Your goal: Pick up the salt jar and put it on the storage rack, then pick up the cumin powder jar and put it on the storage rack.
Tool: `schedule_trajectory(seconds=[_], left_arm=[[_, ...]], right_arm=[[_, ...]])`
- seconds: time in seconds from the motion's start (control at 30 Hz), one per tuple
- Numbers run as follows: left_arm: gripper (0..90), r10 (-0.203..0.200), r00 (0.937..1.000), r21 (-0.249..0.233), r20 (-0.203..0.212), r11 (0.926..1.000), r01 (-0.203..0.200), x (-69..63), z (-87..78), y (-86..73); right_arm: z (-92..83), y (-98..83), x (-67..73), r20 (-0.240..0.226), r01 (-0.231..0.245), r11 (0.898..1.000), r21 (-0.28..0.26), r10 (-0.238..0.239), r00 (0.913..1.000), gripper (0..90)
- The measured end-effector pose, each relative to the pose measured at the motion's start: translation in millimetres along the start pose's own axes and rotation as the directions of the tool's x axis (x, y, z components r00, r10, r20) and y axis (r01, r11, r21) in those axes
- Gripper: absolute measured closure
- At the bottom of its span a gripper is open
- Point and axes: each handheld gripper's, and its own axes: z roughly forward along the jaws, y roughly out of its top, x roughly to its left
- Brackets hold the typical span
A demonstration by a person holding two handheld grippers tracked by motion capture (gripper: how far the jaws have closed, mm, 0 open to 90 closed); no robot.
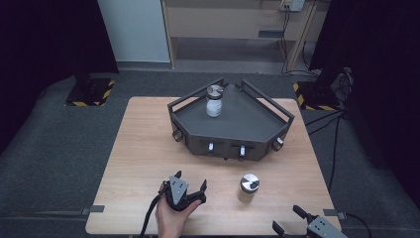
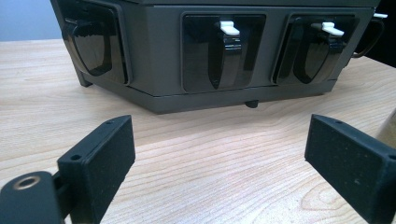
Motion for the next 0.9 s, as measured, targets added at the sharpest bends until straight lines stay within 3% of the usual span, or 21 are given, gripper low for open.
schedule_trajectory(seconds=[0.9], left_arm=[[7.4, -0.001, 0.9999, 0.006, -0.016, 1.0000, 0.001, 1.4, 0.6, -1.4]], right_arm=[[-3.8, -0.3, 1.0, 0.006, 0.009, 1.000, -0.008, -0.009, 0.9999, 5.2]])
